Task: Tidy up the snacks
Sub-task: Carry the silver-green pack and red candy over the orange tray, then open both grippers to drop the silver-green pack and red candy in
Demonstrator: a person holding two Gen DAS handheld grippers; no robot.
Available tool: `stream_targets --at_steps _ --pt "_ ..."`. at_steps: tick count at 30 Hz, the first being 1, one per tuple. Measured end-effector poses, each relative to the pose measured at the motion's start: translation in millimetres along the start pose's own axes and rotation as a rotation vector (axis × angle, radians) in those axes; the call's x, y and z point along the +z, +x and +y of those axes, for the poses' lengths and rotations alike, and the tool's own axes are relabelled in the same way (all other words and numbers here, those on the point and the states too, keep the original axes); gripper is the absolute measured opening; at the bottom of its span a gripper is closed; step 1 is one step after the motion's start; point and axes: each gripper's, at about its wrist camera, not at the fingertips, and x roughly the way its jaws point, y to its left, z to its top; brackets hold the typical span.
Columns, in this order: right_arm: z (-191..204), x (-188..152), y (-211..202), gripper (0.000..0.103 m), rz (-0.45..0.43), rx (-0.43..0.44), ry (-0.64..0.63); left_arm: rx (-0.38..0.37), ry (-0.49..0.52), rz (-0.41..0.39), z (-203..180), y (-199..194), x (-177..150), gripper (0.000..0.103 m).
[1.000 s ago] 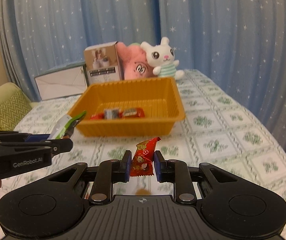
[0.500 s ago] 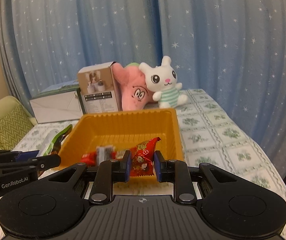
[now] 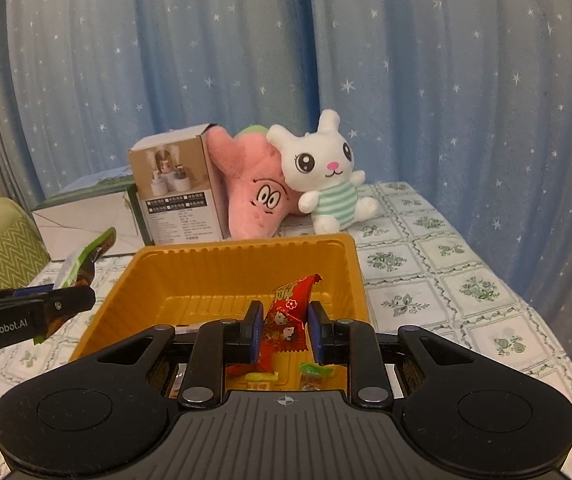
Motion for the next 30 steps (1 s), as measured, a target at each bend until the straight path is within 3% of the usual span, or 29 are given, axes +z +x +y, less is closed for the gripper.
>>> stream_targets --at_steps 15,24,30 --pt "2 0 25 0.024 0.033 0.005 0.019 -0.027 -0.018 0.045 5 24 -3 0.028" --pt "-5 2 24 0.024 0.037 0.008 0.070 0.004 -0.019 0.039 13 19 -5 0.034" --pt "-15 4 24 0.024 0.042 0.013 0.125 0.009 -0.027 0.036 15 17 -6 0.043"
